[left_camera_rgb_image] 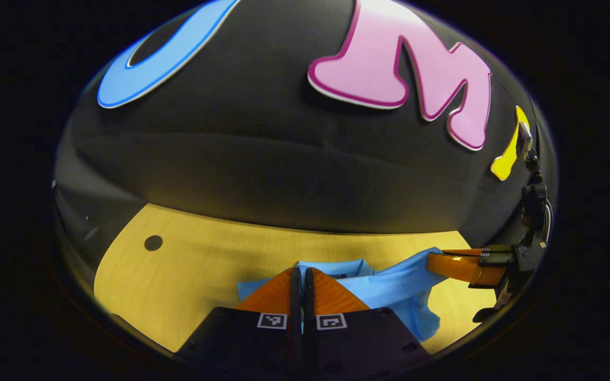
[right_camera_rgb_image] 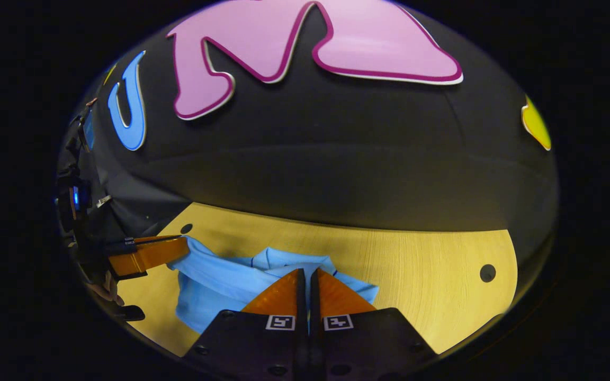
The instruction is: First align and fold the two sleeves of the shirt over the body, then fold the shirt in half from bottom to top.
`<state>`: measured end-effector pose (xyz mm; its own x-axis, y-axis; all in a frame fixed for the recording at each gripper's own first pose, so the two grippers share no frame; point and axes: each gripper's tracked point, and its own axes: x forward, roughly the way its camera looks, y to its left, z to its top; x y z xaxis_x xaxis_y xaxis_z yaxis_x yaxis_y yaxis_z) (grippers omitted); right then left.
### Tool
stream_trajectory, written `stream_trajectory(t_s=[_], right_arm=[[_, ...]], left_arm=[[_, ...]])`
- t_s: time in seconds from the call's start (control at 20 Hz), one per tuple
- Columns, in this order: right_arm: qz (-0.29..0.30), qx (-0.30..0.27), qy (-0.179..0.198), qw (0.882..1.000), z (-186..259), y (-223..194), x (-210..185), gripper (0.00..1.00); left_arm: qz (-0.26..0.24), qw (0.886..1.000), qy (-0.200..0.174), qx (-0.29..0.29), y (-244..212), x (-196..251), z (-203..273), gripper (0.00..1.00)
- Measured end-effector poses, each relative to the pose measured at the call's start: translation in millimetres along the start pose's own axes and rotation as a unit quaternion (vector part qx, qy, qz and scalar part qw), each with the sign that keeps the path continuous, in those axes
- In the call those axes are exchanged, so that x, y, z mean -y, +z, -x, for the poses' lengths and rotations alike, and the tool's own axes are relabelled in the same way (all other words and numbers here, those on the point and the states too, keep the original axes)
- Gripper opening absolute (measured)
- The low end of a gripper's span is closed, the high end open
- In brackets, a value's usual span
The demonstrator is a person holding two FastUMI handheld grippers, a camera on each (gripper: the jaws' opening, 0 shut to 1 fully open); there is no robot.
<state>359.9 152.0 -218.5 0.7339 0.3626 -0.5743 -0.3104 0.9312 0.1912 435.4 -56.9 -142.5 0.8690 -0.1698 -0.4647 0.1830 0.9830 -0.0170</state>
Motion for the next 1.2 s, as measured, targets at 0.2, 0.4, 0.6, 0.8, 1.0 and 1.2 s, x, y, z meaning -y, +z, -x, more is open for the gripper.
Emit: stream_trajectory(t_s=[0.2,0.4,0.6,0.8,1.0,1.2], right_arm=[[0.002,-0.02,-0.016,1.0,-43.9,-26.8,12.6,0.05],[0.023,-0.044,-0.033,0.998,-70.1,-58.9,29.8,0.05],[0.02,-0.038,-0.041,0.998,-71.8,-57.2,31.2,0.1],[0.015,-0.025,-0.037,0.999,-60.1,-54.4,31.4,0.46],[0.027,0.006,-0.048,0.998,-22.7,-43.1,28.0,0.99],[0.028,0.046,-0.069,0.996,37.4,-17.0,21.6,0.99]], left_arm=[[0.005,1.0,0.003,-0.02,-29.7,-19.1,-49.3,0.06],[0.01,0.999,0.024,-0.024,-51.0,-36.4,-80.6,0.06],[0.0,0.999,0.04,-0.028,-61.7,-42.8,-92.8,0.22],[-0.007,1.0,0.013,-0.011,-48.9,-22.0,-79.7,0.67],[-0.039,0.999,0.019,0.032,-20.9,-8.0,-38.2,0.98],[-0.051,0.995,0.014,0.085,5.8,15.9,31.4,0.98]])
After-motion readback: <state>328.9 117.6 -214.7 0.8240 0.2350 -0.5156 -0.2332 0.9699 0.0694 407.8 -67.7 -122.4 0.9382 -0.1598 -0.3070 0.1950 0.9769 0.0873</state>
